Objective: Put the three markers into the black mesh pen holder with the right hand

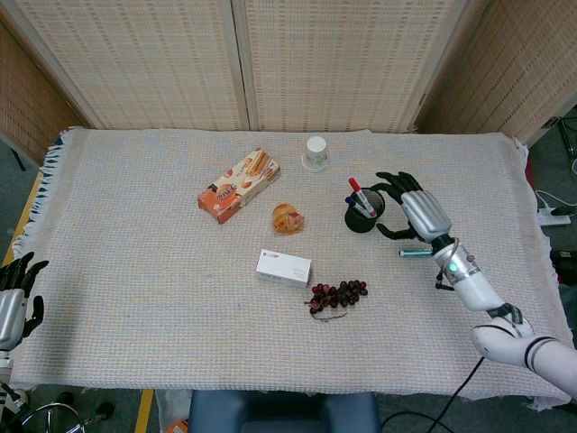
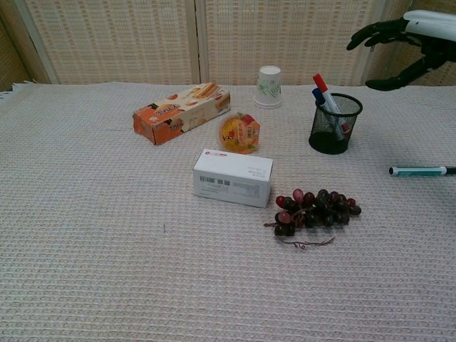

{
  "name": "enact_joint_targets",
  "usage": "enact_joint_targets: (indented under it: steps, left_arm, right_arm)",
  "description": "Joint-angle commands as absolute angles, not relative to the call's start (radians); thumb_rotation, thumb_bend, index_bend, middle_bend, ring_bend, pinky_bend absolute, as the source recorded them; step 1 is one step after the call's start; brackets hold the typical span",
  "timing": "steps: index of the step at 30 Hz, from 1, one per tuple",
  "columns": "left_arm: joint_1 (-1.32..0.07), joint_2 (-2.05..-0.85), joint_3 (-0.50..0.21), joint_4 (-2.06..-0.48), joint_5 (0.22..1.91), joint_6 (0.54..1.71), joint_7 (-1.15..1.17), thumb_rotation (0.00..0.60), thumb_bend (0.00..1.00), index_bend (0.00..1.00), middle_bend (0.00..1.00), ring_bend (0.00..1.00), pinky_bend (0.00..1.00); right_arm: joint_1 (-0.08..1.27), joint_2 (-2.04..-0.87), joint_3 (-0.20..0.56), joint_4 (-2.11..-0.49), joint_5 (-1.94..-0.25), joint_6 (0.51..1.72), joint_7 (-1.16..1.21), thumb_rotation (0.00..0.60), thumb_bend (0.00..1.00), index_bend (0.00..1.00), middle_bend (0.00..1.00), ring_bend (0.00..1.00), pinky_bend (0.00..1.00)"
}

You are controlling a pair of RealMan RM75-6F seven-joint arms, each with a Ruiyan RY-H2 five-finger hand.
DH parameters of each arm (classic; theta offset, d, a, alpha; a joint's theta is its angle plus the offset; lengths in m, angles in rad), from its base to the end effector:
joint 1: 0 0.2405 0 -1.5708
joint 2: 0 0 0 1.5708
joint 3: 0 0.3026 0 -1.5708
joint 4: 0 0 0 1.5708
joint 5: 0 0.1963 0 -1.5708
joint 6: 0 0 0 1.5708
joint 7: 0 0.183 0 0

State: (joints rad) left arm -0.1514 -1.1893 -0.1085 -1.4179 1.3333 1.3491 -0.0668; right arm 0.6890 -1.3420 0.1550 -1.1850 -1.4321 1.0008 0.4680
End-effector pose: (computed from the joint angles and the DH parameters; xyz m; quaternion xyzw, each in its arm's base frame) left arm -0.3953 0.2597 0.1897 -0.5623 -0.4145 -0.3507 0.6237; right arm -0.2457 -0.4507 0.1064 0.6616 -0.4287 0.4687 0.3985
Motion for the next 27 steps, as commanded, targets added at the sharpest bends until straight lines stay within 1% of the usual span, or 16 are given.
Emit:
enact_joint_targets:
  steps: [1,3,5,10,18,27]
  left_arm:
    - [-0.150,-1.188,-0.108,-1.421,1.336,1.352,-0.067,0.600,0.61,0.16,0.00,0.00,0.06]
    - [-0.149,-1.188,-0.107,-1.423,1.338,1.356,-0.066,0.600,0.61,0.16,0.00,0.00,0.06]
    - [-0.149,-1.187,-0.106,-1.426,1.340,1.357,-0.065,0.600,0.61,0.16,0.00,0.00,0.06]
    - [-0.150,-1.188,-0.105,-1.430,1.342,1.357,-0.056,0.600,0.61,0.16,0.00,0.00,0.06]
    - [-0.152,-1.187,-0.107,-1.434,1.333,1.349,-0.050,0.600,0.61,0.16,0.00,0.00,0.06]
    - [-0.148,-1.185,-0.109,-1.427,1.325,1.350,-0.061,0.600,0.61,0.16,0.00,0.00,0.06]
  right_arm:
    - [0.466,-1.149,0.034,-1.479,-1.350,1.131,0.068,0.600,0.24,0.28,0.07,0.09,0.00]
    - [0.443,-1.147,0.024,-1.464,-1.298,1.102,0.065,0.600,0.24,0.30,0.07,0.09,0.00]
    - [0.428,-1.157,0.014,-1.416,-1.256,1.060,0.071,0.600,0.24,0.31,0.07,0.10,0.00]
    - [0.430,-1.199,0.013,-1.318,-1.227,0.989,0.078,0.600,0.24,0.31,0.07,0.10,0.00]
    - [0.501,-1.277,0.048,-1.204,-1.222,0.862,0.078,0.600,0.25,0.32,0.07,0.10,0.00]
    - [0.581,-1.376,0.066,-1.140,-1.264,0.785,0.043,0.600,0.25,0.33,0.07,0.11,0.00]
